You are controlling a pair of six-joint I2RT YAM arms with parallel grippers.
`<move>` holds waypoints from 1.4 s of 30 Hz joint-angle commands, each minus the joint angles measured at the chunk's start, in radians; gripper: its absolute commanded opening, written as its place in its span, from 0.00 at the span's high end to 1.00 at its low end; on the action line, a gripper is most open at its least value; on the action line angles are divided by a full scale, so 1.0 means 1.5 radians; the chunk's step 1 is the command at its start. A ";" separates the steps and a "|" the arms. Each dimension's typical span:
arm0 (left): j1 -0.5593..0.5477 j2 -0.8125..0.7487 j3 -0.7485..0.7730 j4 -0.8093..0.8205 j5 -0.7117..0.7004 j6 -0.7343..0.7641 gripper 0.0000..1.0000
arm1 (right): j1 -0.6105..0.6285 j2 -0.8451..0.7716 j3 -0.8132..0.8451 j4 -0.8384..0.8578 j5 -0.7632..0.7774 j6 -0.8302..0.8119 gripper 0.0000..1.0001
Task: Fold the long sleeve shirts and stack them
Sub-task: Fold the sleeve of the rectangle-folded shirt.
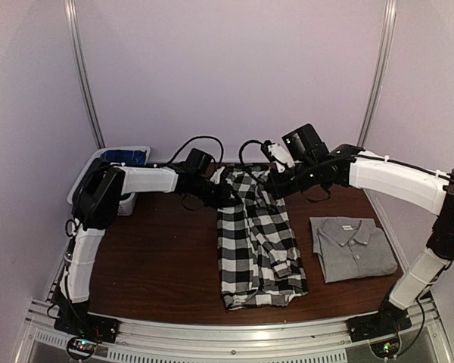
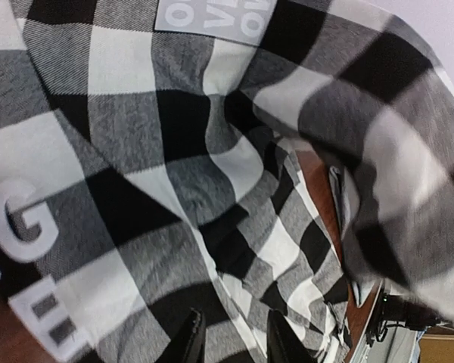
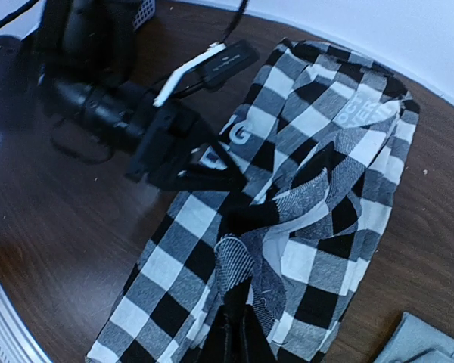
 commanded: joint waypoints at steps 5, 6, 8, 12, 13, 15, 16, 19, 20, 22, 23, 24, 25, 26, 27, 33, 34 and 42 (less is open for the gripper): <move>0.000 0.159 0.184 0.060 0.071 -0.043 0.71 | 0.054 0.034 0.002 -0.061 -0.069 0.067 0.96; 0.000 0.168 0.194 0.067 0.072 -0.048 0.71 | 0.062 0.039 0.002 -0.067 -0.073 0.070 0.96; 0.004 0.183 0.212 0.088 0.080 -0.063 0.70 | 0.075 0.051 0.000 -0.079 -0.085 0.076 0.96; 0.014 0.199 0.234 0.103 0.084 -0.081 0.69 | 0.096 0.075 -0.003 -0.086 -0.089 0.084 0.95; 0.017 0.197 0.232 0.102 0.083 -0.086 0.70 | 0.100 0.084 -0.002 -0.088 -0.090 0.085 0.95; 0.025 0.187 0.218 0.106 0.080 -0.095 0.70 | 0.103 0.095 0.000 -0.095 -0.085 0.089 0.95; 0.027 0.179 0.207 0.107 0.075 -0.097 0.70 | 0.104 0.097 -0.001 -0.097 -0.082 0.091 0.95; 0.034 0.152 0.170 0.109 0.053 -0.094 0.71 | 0.106 0.097 -0.004 -0.093 -0.084 0.097 0.95; 0.037 0.145 0.154 0.111 0.044 -0.093 0.71 | 0.106 0.097 -0.004 -0.092 -0.084 0.097 0.95; 0.045 0.132 0.131 0.117 0.036 -0.098 0.70 | 0.107 0.097 -0.005 -0.092 -0.082 0.097 0.95; 0.049 0.126 0.121 0.118 0.029 -0.099 0.70 | 0.107 0.097 -0.006 -0.093 -0.081 0.097 0.95; 0.053 0.120 0.111 0.119 0.024 -0.099 0.70 | 0.107 0.097 -0.007 -0.093 -0.082 0.097 0.95; 0.057 0.113 0.101 0.122 0.019 -0.097 0.71 | 0.107 0.098 -0.010 -0.090 -0.084 0.100 0.95; 0.060 0.105 0.091 0.125 0.016 -0.095 0.70 | 0.108 0.098 -0.013 -0.085 -0.088 0.102 0.95; 0.064 0.098 0.082 0.128 0.014 -0.094 0.70 | 0.109 0.099 -0.016 -0.078 -0.094 0.106 0.94; 0.075 0.075 0.063 0.152 0.019 -0.086 0.69 | 0.118 0.119 -0.025 -0.032 -0.121 0.126 0.88; 0.075 0.073 0.064 0.148 0.019 -0.083 0.69 | 0.118 0.120 -0.026 -0.028 -0.112 0.130 0.83; 0.081 0.045 0.040 0.116 -0.010 -0.060 0.66 | 0.054 0.040 -0.101 0.073 -0.070 0.186 0.42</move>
